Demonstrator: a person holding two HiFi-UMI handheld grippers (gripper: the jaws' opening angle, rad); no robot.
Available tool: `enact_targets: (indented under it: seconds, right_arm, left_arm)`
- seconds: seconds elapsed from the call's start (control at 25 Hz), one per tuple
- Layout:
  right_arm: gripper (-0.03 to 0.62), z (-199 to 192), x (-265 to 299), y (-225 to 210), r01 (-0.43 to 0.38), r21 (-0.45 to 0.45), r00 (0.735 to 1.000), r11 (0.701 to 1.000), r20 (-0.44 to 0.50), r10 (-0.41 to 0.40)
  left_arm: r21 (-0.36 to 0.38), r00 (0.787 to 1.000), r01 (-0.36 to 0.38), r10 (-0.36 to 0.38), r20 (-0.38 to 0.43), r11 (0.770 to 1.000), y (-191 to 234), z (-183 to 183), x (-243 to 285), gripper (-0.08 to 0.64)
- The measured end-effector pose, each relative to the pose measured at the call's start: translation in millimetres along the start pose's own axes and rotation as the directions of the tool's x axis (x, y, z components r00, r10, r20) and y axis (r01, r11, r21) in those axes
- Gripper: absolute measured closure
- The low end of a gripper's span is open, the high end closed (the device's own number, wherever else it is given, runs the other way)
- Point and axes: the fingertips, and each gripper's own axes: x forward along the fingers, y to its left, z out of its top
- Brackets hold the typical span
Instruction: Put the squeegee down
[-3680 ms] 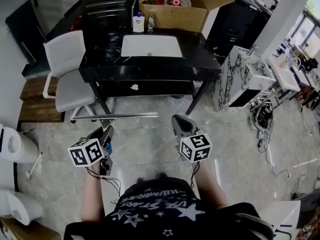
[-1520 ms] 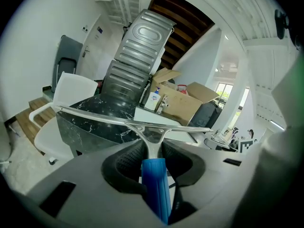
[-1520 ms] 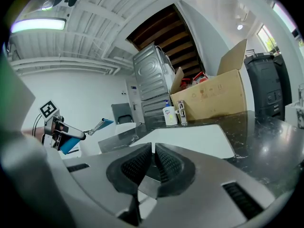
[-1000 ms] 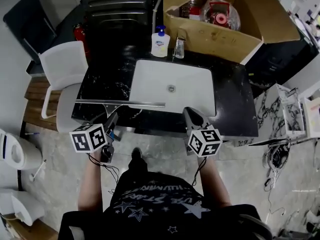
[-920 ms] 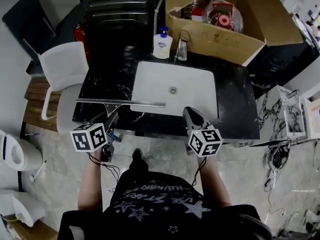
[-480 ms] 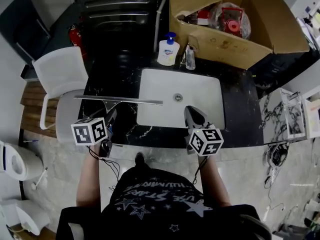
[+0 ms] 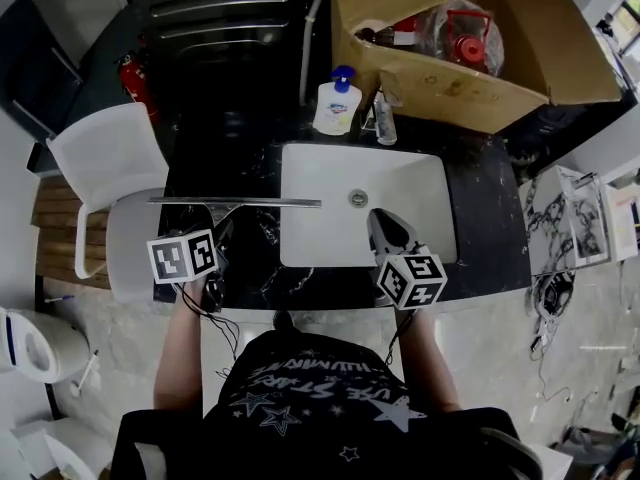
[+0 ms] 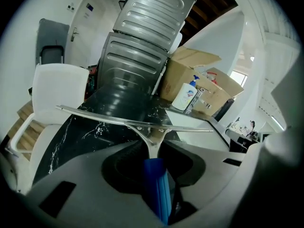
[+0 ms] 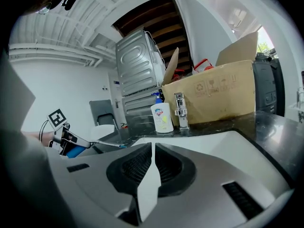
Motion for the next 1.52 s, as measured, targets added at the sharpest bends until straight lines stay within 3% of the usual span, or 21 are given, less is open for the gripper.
enact_targets:
  seconds: [0.16, 0.6, 1.2, 1.52]
  right_arm:
    - [0.538, -0.3, 8.1, 0.1, 0.014, 0.006, 1.0, 1.0, -0.005, -0.014]
    - [0.538, -1.9, 20.4, -0.2, 0.023, 0.011, 1.0, 1.0, -0.015, -0.023]
    - [0.538, -1.7, 23.2, -0.2, -0.004, 0.018, 1.0, 1.0, -0.007, 0.004]
    - [0.538, 0.1, 11.6, -0.5, -0.021, 0.01, 1.0, 1.0, 0.002, 0.021]
  left_arm:
    - [-0.035, 0.999, -0.013, 0.012, -0.034, 0.999, 9.6, 1.9, 10.0, 0.419]
    - [-0.041, 0.994, -0.048, 0.044, -0.103, 0.998, 21.6, 1.6, 27.2, 0.417]
    - [-0.074, 0.993, -0.037, 0.028, -0.114, 0.997, 19.0, 1.2, 32.9, 0.417]
    - [-0.057, 0.994, -0.008, 0.001, -0.111, 0.998, 6.2, -0.3, 30.9, 0.298]
